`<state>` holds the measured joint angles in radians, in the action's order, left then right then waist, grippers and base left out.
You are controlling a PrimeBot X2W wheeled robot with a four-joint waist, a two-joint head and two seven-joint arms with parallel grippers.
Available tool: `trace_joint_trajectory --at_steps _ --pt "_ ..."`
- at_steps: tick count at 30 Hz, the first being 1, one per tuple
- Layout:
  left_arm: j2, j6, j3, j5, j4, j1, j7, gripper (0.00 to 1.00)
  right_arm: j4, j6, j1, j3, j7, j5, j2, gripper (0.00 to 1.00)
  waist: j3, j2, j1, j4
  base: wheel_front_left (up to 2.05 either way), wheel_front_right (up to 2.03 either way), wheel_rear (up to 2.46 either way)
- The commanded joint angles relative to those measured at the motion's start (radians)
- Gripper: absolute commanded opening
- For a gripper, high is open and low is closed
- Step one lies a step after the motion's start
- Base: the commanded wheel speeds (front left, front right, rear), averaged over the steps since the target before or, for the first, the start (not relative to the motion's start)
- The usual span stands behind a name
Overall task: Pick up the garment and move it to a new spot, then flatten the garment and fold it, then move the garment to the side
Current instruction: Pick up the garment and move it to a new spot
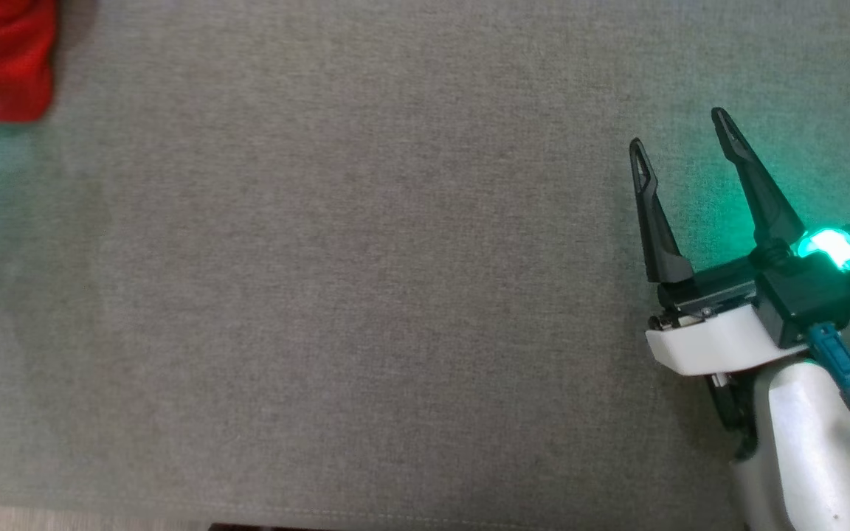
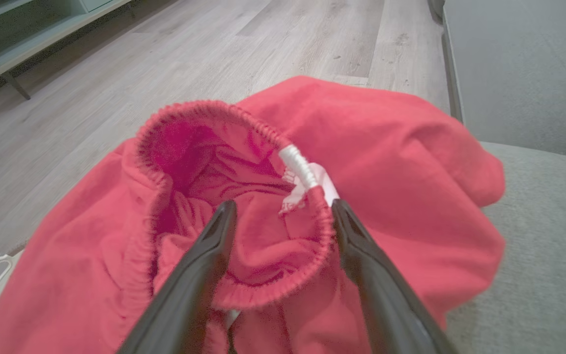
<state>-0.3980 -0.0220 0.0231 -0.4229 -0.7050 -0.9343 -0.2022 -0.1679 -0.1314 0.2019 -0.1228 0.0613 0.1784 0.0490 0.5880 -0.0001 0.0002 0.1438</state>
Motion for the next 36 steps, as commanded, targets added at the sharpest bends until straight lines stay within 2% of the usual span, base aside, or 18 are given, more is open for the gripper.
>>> trace_joint_trajectory --at_steps 1,3,4,6,7,8,9,14,19,27,32,36 --pt "-0.066 -0.001 -0.036 -0.01 0.011 -0.041 0.013 1.0 -0.04 0.001 0.007 -0.024 -0.001 0.008 0.001 1.0 0.022 0.0001 -0.0002 -0.014 0.0 0.0 0.0" --pt "-0.07 -0.001 -0.033 -0.008 -0.015 -0.057 0.023 1.0 -0.04 0.001 0.01 -0.021 0.002 0.006 0.001 1.0 0.031 0.0001 -0.0002 -0.018 0.0 0.0 0.0" --pt "-0.072 0.002 -0.033 -0.006 -0.028 -0.066 0.028 0.95 -0.04 0.001 0.011 -0.019 0.003 0.005 0.001 1.0 0.034 0.0001 -0.0002 -0.02 0.0 0.0 0.0" --pt "-0.074 0.003 -0.03 -0.003 -0.052 -0.079 0.039 0.46 -0.036 0.001 0.014 -0.017 0.007 0.002 0.001 1.0 0.035 0.0001 -0.0002 -0.024 0.0 0.0 0.0" --pt "-0.074 -0.002 -0.027 -0.003 -0.063 -0.084 0.043 0.34 -0.033 0.001 0.015 -0.016 0.009 0.0 0.001 1.0 0.034 0.0001 -0.0002 -0.026 0.0 0.0 0.0" --pt "-0.075 -0.007 -0.023 -0.001 -0.071 -0.089 0.053 0.05 -0.03 0.001 0.017 -0.014 0.013 -0.004 0.001 1.0 0.032 0.0001 -0.0002 -0.028 0.0 0.0 0.0" --pt "-0.077 -0.008 -0.022 0.001 -0.077 -0.096 0.067 0.0 -0.027 0.001 0.019 -0.013 0.016 -0.007 0.001 1.0 0.029 0.0001 -0.0002 -0.03 0.0 0.0 0.0" --pt "-0.095 -0.016 -0.008 0.018 -0.107 -0.117 0.117 0.0 0.005 0.001 0.026 -0.008 0.037 -0.032 0.001 1.0 -0.017 0.0001 -0.0002 -0.038 0.0 0.0 0.0" --pt "-0.137 -0.034 0.026 0.053 -0.099 -0.136 0.128 0.0 0.061 0.001 0.023 -0.002 0.071 -0.072 0.001 1.0 -0.107 0.0001 -0.0002 -0.05 0.0 0.0 0.0" --pt "-0.183 -0.081 0.116 0.097 0.026 -0.171 0.067 0.0 0.175 0.001 -0.011 0.011 0.132 -0.159 0.001 1.0 -0.303 0.0001 -0.0002 -0.099 0.0 0.0 0.0" --pt "-0.155 -0.099 0.194 0.093 0.136 -0.184 -0.008 0.0 0.243 0.001 -0.046 0.011 0.16 -0.211 0.001 1.0 -0.412 0.0001 -0.0002 -0.162 0.0 0.0 0.0" --pt "-0.098 -0.105 0.253 0.057 0.231 -0.193 -0.049 0.0 0.284 0.001 -0.069 0.002 0.175 -0.25 0.001 1.0 -0.472 0.0001 -0.0002 -0.226 0.0 0.0 0.0"
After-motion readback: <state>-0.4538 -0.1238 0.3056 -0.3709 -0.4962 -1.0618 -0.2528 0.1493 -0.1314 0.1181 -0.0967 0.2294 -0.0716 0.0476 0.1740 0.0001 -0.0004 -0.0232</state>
